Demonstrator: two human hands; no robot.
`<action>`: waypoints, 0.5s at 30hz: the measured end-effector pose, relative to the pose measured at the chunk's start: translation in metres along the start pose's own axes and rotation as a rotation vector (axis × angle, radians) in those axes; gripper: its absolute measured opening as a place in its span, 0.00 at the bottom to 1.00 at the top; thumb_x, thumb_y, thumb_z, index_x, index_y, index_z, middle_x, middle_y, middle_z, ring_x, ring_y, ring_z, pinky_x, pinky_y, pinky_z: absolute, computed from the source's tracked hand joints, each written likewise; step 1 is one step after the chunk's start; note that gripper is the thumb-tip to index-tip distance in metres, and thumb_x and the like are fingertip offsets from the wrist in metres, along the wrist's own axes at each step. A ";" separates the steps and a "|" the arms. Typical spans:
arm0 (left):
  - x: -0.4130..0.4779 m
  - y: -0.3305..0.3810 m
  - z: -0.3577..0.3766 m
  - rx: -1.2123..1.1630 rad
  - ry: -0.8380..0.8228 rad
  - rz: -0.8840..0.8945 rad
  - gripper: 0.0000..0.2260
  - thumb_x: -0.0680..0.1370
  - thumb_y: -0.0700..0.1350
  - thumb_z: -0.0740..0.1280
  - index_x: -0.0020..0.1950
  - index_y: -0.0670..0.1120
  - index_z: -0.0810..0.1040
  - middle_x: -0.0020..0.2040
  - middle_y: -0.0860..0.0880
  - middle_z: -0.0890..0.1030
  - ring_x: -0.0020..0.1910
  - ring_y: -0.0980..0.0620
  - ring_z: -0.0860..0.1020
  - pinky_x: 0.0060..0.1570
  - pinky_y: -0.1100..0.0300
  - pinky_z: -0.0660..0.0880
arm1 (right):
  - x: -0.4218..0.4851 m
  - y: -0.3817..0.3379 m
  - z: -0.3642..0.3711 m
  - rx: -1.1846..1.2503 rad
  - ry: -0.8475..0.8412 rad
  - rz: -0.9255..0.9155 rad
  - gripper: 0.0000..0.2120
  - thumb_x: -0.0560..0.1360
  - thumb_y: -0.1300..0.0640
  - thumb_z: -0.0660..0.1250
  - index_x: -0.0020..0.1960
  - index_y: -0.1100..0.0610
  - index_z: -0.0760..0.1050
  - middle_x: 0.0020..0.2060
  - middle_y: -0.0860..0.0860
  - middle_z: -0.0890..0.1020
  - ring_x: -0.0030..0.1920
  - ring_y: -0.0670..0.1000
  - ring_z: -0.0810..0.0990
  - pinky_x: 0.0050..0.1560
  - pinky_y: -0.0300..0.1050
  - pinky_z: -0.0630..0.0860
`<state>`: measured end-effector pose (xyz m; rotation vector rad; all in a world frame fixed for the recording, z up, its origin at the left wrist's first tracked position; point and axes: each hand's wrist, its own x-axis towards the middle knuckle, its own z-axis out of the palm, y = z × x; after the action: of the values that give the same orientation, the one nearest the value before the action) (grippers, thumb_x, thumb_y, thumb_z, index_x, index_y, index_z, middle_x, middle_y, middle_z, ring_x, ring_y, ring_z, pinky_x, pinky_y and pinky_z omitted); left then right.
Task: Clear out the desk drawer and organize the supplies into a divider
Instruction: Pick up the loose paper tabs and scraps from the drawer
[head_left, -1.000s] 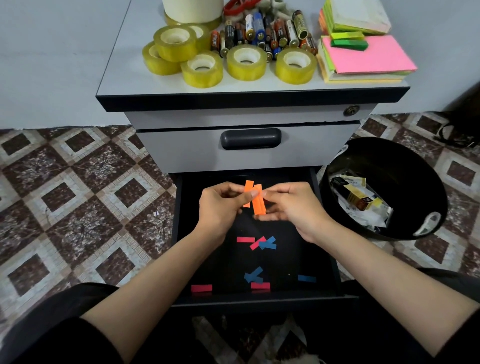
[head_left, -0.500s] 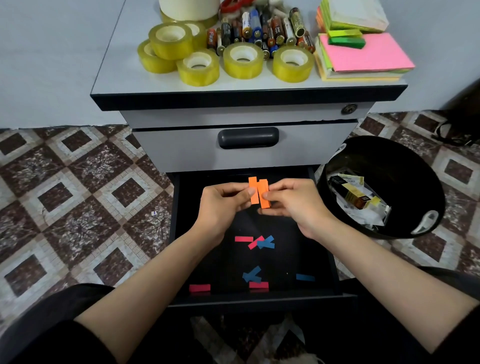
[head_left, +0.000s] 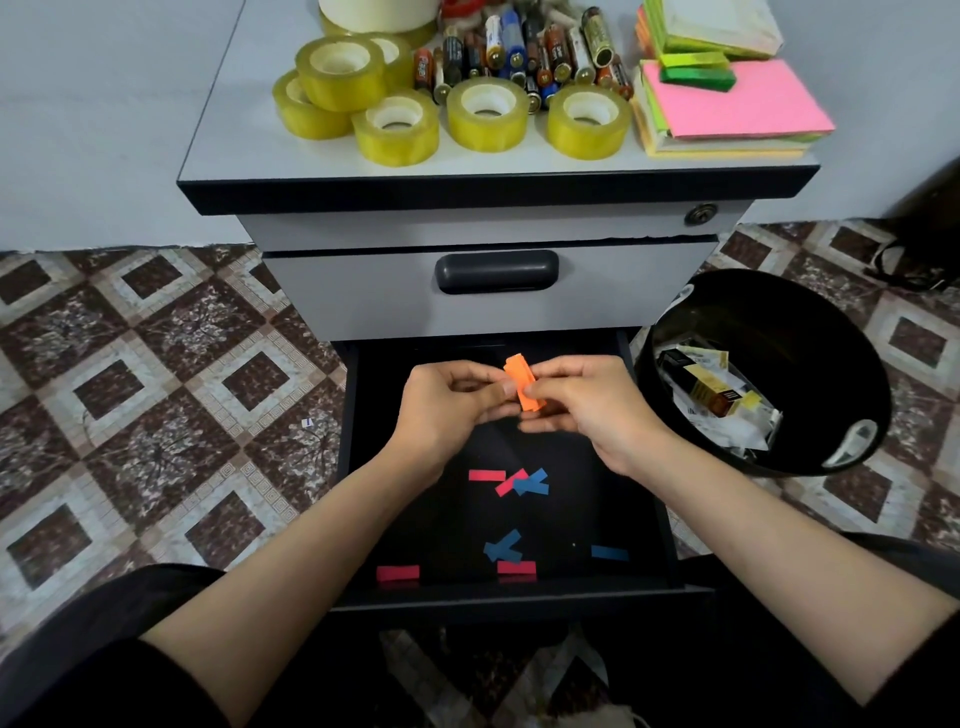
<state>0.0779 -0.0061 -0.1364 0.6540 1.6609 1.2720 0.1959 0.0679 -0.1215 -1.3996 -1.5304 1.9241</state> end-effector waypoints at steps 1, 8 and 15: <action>0.003 -0.001 -0.002 0.148 0.026 0.066 0.06 0.74 0.33 0.67 0.46 0.42 0.80 0.46 0.45 0.82 0.41 0.55 0.82 0.42 0.67 0.78 | 0.001 0.000 0.000 -0.027 0.011 -0.011 0.06 0.74 0.69 0.66 0.47 0.62 0.80 0.39 0.56 0.81 0.35 0.51 0.81 0.35 0.41 0.81; 0.014 -0.007 -0.015 0.903 -0.147 0.540 0.25 0.69 0.39 0.74 0.65 0.46 0.75 0.62 0.48 0.77 0.61 0.51 0.74 0.62 0.57 0.70 | 0.005 0.002 0.000 -0.229 0.052 -0.050 0.13 0.70 0.71 0.69 0.43 0.56 0.69 0.35 0.56 0.79 0.28 0.50 0.77 0.27 0.39 0.73; 0.011 -0.007 -0.016 1.024 -0.104 0.637 0.09 0.71 0.44 0.73 0.51 0.46 0.84 0.45 0.47 0.83 0.47 0.47 0.76 0.47 0.54 0.71 | 0.004 0.006 0.000 -0.363 -0.012 -0.086 0.06 0.71 0.67 0.70 0.44 0.59 0.76 0.32 0.54 0.80 0.27 0.47 0.78 0.30 0.38 0.77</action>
<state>0.0596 -0.0068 -0.1459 1.9369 2.0399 0.6525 0.1954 0.0685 -0.1284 -1.4306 -1.9871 1.6647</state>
